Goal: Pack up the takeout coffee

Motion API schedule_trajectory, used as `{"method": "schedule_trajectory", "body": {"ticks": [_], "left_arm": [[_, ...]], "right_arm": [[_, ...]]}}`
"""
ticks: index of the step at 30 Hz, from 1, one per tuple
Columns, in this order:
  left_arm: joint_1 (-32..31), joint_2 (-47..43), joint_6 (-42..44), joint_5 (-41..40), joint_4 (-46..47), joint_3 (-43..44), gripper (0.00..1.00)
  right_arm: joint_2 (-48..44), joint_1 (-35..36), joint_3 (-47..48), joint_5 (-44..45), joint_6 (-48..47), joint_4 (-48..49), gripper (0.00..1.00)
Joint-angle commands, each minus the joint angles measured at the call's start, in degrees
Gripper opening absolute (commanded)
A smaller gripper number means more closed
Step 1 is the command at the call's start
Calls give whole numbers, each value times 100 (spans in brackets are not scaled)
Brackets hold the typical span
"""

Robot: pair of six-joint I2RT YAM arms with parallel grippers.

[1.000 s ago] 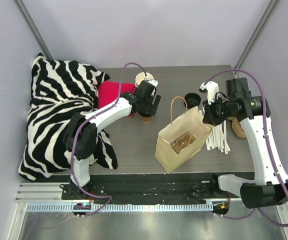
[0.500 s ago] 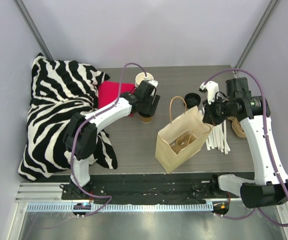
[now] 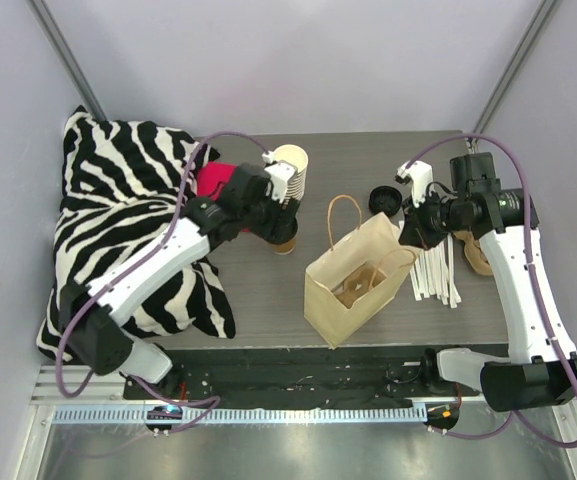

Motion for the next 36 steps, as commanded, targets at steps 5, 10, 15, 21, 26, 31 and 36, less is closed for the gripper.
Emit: {"method": "schedule_trajectory", "body": {"ticks": [5, 10, 15, 21, 26, 31, 36], "left_arm": [[-16, -779, 1238, 409, 279, -1519, 50], [-16, -613, 1572, 427, 332, -1802, 48], [-16, -463, 1660, 470, 183, -1829, 50], [-16, -261, 1853, 488, -432, -1635, 58], [-7, -164, 1941, 488, -626, -1609, 66], [11, -77, 2064, 506, -802, -1486, 75], [46, -32, 2100, 506, -933, -1398, 79]], "right_arm": [[110, -3, 258, -292, -151, 214, 1], [163, -3, 284, -284, -160, 205, 1], [189, 6, 328, -275, -203, 161, 1], [189, -3, 346, -266, -221, 126, 1], [198, 6, 363, -266, -239, 117, 1], [180, -3, 381, -257, -256, 73, 1], [172, 6, 390, -249, -265, 56, 1]]}}
